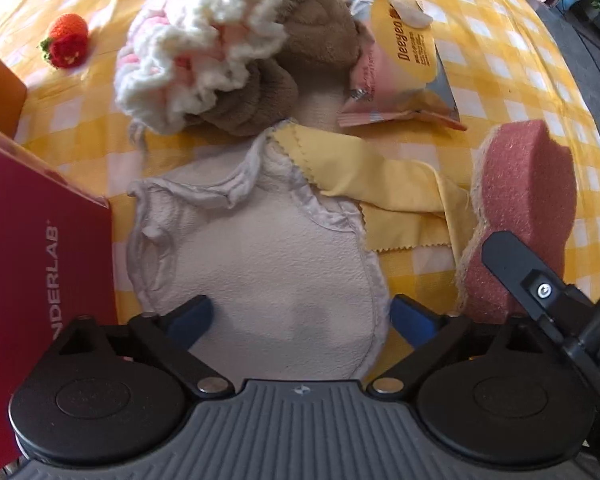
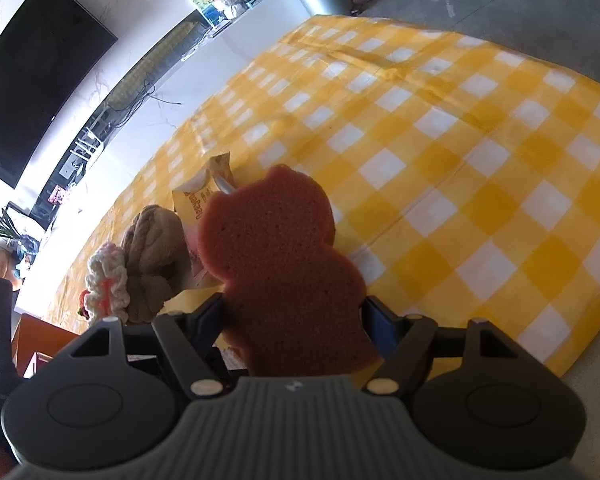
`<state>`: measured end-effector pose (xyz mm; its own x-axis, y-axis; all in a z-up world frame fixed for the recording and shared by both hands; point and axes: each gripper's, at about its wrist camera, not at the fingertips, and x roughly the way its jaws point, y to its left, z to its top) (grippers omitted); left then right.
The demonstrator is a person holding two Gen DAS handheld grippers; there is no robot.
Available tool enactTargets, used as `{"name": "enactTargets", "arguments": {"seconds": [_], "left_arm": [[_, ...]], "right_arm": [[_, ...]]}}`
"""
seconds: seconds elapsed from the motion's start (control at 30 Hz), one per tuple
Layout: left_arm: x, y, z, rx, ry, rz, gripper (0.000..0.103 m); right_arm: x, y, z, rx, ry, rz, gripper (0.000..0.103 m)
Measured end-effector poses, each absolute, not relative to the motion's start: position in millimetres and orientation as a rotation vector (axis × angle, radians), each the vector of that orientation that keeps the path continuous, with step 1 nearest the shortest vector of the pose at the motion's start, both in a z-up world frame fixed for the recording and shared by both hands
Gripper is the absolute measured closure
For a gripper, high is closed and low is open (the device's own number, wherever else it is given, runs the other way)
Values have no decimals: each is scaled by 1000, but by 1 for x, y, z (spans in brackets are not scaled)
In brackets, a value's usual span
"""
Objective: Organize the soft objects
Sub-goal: 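Grasp the beige bath mitt with the left gripper while the right gripper holds the red sponge, then lift and carry the beige mitt and red sponge over the open box with both grippers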
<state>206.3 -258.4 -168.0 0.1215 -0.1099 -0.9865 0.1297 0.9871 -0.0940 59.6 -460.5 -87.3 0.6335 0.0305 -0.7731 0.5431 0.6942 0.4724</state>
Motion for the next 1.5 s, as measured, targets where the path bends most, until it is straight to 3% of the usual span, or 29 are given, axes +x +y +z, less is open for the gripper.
{"name": "enactTargets", "arguments": {"seconds": [0.33, 0.57, 0.6, 0.63, 0.73, 1.07, 1.5], "left_arm": [[211, -275, -178, 120, 1436, -138, 0], [185, -272, -178, 158, 1313, -164, 3], [179, -269, -175, 171, 1291, -180, 19], [175, -268, -172, 187, 1255, -185, 48], [156, -267, -167, 266, 1204, -238, 88], [133, -238, -104, 291, 1146, -439, 88], [137, -186, -41, 63, 1008, -562, 88]], "right_arm": [[59, -459, -85, 750, 848, -327, 31], [61, -459, -87, 752, 862, -305, 32], [61, -458, -87, 749, 859, -303, 32], [60, -456, -85, 739, 855, -303, 32], [62, -449, -81, 697, 846, -291, 32], [65, -447, -84, 703, 862, -267, 33], [67, -444, -83, 678, 873, -272, 33]]}}
